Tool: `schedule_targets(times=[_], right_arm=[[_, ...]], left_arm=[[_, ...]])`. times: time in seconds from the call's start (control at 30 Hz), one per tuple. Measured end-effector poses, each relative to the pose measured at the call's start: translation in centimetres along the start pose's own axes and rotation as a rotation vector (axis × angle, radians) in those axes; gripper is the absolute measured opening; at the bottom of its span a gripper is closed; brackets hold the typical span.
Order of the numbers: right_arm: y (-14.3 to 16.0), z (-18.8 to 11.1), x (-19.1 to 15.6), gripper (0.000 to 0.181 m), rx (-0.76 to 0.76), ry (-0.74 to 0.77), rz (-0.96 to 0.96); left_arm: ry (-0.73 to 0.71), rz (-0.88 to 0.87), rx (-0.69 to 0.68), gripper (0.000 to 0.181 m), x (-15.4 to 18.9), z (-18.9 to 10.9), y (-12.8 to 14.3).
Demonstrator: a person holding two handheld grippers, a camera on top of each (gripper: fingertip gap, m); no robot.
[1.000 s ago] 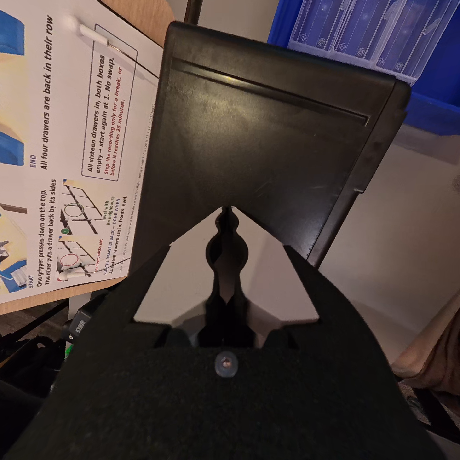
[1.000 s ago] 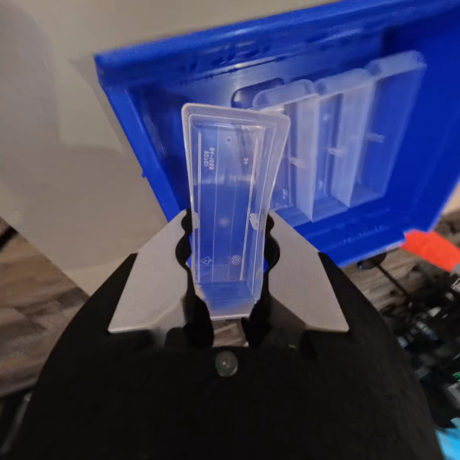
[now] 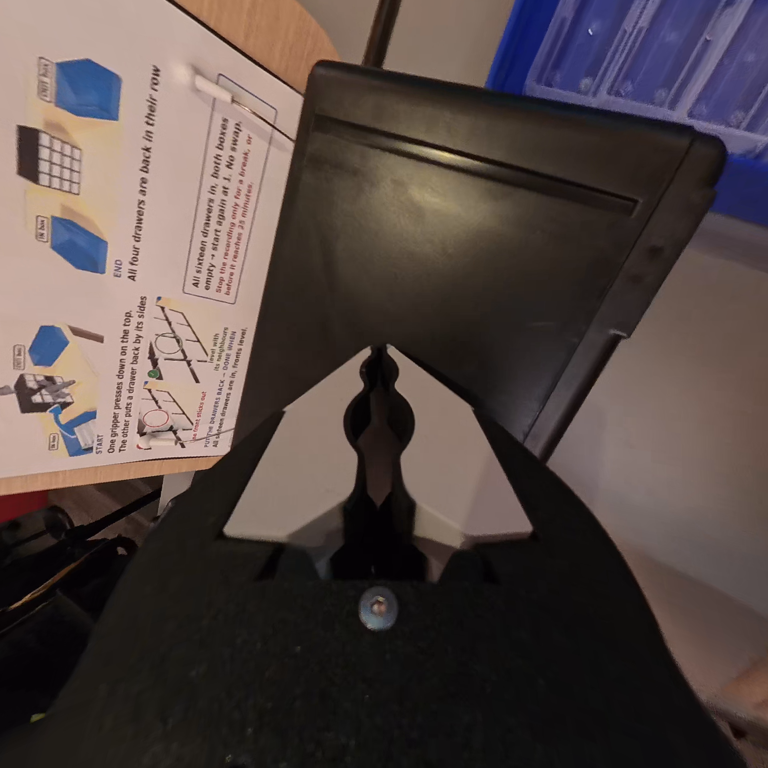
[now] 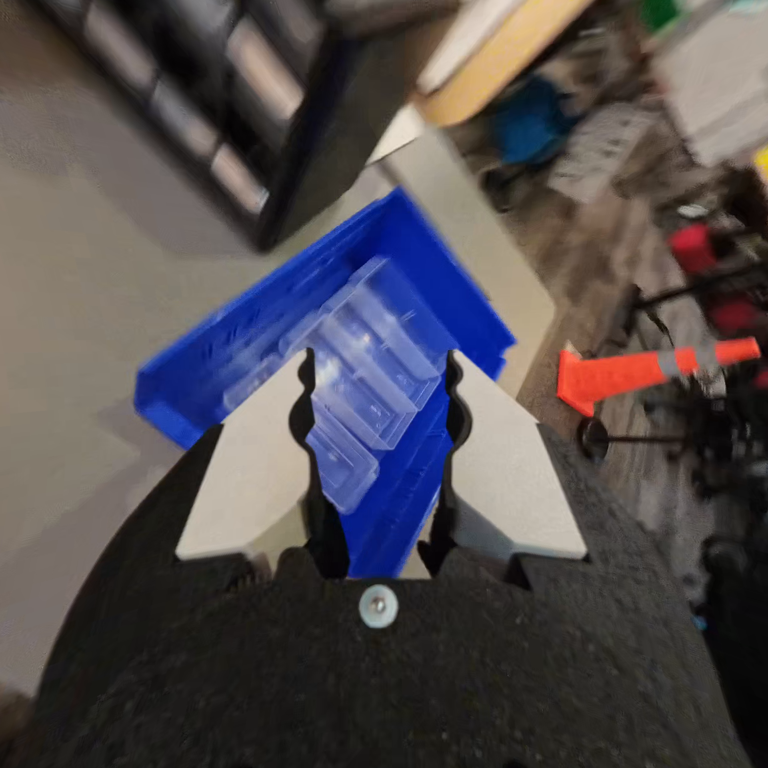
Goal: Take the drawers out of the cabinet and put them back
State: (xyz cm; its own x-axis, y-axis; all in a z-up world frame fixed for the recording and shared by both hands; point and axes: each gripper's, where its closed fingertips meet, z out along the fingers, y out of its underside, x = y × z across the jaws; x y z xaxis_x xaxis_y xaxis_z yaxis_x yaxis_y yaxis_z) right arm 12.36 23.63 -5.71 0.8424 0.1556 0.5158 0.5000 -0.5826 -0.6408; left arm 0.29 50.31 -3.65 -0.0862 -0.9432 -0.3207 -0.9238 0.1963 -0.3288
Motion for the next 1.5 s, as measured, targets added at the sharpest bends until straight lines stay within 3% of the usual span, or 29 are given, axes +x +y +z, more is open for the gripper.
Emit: schedule_targets(times=[0.03, 0.17, 0.23, 0.3, 0.37, 0.47, 0.63, 0.7, 0.77, 0.83, 0.93, 1.03, 1.5], right_arm=[[-0.1, -1.2, 0.2, 0.062, 0.043, 0.069, 0.119], [1.3, -3.5, -3.3, 0.064, 0.172, 0.203, 0.47], [3.2, -3.6, -5.1, 0.065, 0.202, 0.293, 0.594], [5.8, -3.4, -6.6, 0.065, 0.159, 0.41, 0.648], [7.2, -2.7, -8.5, 0.066, 0.125, 0.422, 0.667], [7.3, -2.7, -9.8, 0.065, 0.098, 0.411, 0.647], [8.8, -3.4, -12.0, 0.065, 0.059, 0.363, 0.669], [9.2, -3.1, -12.3, 0.065, 0.042, 0.341, 0.676], [9.2, -2.5, -12.1, 0.064, 0.052, 0.322, 0.694], [9.0, -1.8, -11.8, 0.063, 0.072, 0.311, 0.714], [9.4, -0.7, -11.9, 0.063, 0.043, 0.292, 0.7], [9.4, -0.5, -11.9, 0.063, 0.034, 0.287, 0.696], [9.6, -1.4, -12.0, 0.061, 0.058, 0.293, 0.725]], left_arm=[[-0.026, -0.01, 0.025, 0.0, -0.1, 0.0, -0.1], [-0.097, -0.153, 0.127, 0.006, 0.0, -0.8, 0.3], [-0.113, -0.306, 0.303, 0.011, 0.4, -3.9, -0.1], [-0.182, -0.444, 0.447, 0.016, 0.7, -7.9, 1.6], [-0.194, -0.517, 0.512, 0.022, 3.3, -10.9, 5.3], [-0.216, -0.55, 0.497, 0.028, 9.1, -12.4, 13.4], [-0.354, -0.775, 0.452, 0.03, 18.9, -9.2, 28.6], [-0.397, -0.928, 0.463, 0.036, 21.4, -7.6, 33.3], [-0.412, -1.035, 0.458, 0.039, 22.1, -6.9, 36.4], [-0.465, -1.073, 0.457, 0.045, 20.4, -7.5, 38.0], [-0.678, -1.023, 0.395, 0.045, 17.0, -8.1, 40.9], [-0.689, -1.04, 0.327, 0.045, 16.0, -7.2, 42.3], [-0.69, -0.977, 0.325, 0.045, 16.1, -6.9, 41.0]])
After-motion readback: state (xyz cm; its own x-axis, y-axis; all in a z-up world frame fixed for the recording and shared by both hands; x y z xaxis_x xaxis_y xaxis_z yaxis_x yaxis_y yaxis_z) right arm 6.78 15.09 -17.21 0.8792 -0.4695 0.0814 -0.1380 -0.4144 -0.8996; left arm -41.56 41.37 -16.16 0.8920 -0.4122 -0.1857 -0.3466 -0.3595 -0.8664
